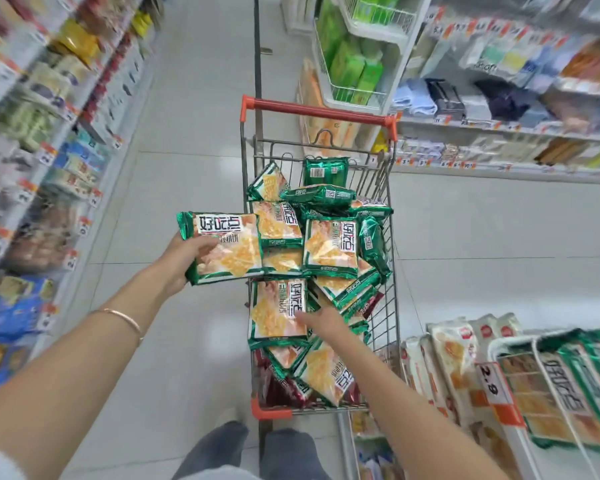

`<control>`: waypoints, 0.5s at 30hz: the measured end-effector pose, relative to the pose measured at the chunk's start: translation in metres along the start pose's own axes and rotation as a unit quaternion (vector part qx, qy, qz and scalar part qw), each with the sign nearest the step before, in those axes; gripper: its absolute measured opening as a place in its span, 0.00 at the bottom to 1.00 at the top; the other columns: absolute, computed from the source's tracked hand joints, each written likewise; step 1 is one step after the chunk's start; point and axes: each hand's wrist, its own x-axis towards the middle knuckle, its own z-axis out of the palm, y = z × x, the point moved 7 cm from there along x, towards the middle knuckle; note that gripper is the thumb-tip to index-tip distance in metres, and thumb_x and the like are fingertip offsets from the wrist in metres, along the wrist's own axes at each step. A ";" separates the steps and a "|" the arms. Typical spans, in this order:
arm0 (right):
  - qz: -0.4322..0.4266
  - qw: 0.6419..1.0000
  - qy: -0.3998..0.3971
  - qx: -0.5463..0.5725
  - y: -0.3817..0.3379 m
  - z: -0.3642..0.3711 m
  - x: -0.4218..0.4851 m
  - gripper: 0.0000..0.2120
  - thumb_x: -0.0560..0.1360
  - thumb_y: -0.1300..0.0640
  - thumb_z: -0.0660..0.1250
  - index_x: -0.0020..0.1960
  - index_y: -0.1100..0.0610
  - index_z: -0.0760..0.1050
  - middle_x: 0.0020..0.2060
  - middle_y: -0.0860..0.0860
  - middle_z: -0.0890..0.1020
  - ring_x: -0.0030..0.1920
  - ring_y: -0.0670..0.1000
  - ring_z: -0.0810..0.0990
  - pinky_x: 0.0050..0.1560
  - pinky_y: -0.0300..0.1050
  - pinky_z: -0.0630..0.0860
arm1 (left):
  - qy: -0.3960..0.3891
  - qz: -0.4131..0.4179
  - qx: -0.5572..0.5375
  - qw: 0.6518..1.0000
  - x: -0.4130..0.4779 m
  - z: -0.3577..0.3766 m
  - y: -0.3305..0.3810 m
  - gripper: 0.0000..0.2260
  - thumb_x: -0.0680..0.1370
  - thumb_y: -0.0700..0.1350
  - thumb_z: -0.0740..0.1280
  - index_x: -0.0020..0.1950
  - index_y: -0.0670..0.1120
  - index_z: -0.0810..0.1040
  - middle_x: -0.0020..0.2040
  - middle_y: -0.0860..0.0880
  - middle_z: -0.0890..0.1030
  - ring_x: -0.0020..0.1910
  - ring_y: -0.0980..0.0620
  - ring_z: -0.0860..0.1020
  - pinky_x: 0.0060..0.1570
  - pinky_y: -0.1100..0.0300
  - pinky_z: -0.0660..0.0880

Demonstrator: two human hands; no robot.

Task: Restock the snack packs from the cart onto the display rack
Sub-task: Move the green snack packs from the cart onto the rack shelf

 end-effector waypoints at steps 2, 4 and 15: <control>-0.008 0.999 0.038 -0.026 0.002 0.011 -0.004 0.16 0.76 0.46 0.72 0.46 0.61 0.80 0.33 0.55 0.79 0.31 0.52 0.77 0.33 0.44 0.74 | 0.029 0.020 0.014 0.999 0.003 -0.014 0.000 0.07 0.77 0.39 0.71 0.52 0.47 0.78 0.42 0.48 0.81 0.37 0.52 0.74 0.33 0.60 0.70; -0.021 0.996 0.091 -0.007 0.001 0.011 -0.007 0.20 0.77 0.52 0.72 0.31 0.56 0.70 0.24 0.49 0.69 0.23 0.47 0.65 0.28 0.41 0.62 | 0.053 0.031 0.003 0.998 0.004 -0.020 -0.002 0.09 0.77 0.39 0.71 0.56 0.47 0.77 0.45 0.48 0.81 0.40 0.51 0.76 0.38 0.58 0.73; -0.098 0.938 0.066 0.326 0.036 -0.100 -0.054 0.10 0.83 0.57 0.61 0.58 0.59 0.79 0.56 0.62 0.82 0.52 0.58 0.83 0.51 0.50 0.82 | -0.070 0.063 0.123 0.988 -0.009 0.036 0.023 0.27 0.75 0.54 0.74 0.68 0.44 0.69 0.52 0.47 0.82 0.55 0.45 0.78 0.65 0.45 0.73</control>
